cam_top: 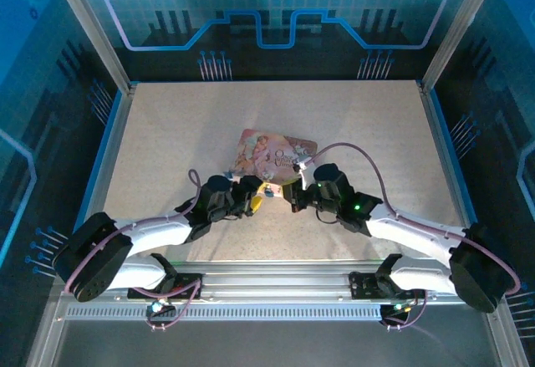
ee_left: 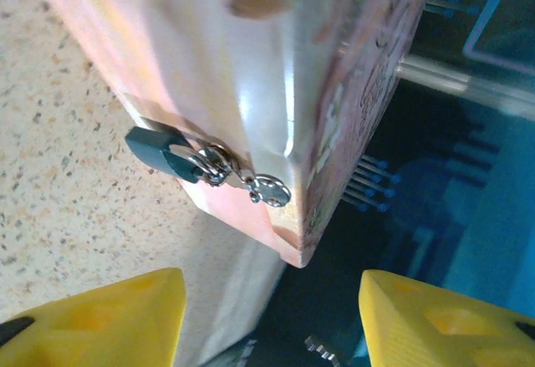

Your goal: Unlock a padlock with a key

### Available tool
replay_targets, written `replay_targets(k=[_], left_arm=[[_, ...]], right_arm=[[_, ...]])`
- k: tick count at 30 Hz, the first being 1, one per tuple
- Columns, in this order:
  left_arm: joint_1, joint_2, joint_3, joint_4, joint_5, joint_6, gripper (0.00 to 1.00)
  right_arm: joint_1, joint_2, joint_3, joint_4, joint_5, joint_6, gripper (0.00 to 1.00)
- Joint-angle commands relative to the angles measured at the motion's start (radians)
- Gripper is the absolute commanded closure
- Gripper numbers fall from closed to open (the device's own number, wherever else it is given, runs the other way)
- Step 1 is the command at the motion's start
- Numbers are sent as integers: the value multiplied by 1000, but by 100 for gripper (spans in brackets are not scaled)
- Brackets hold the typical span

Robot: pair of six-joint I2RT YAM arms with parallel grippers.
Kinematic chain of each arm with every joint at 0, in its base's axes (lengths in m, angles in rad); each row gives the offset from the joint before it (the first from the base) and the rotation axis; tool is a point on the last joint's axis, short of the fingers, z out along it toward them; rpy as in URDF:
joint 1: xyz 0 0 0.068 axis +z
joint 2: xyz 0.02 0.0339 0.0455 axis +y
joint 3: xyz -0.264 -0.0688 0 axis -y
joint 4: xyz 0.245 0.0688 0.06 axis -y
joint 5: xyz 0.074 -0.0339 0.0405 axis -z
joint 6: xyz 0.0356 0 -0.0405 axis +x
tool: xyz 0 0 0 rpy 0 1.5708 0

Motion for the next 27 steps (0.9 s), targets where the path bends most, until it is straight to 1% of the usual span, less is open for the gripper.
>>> replay_targets(k=[1,7,14,20,24,27], left_arm=[[-11,-15,-30,128,-45,-194,43],[-37,7,-59,219,-91,-297,46],[-56,99,-61,358,-90,-359,47],[-72,226,-75,571,-108,-390,58],[-89,312,-96,717,-157,-394,67],[-95,336,-109,754,-187,-395,69]], right_arm=[[28,28,40,51,-1,21,100],[62,77,65,74,1,27,100],[88,121,86,97,0,41,100],[104,139,100,96,4,41,100],[104,136,96,97,6,41,100],[104,127,86,93,19,40,99]])
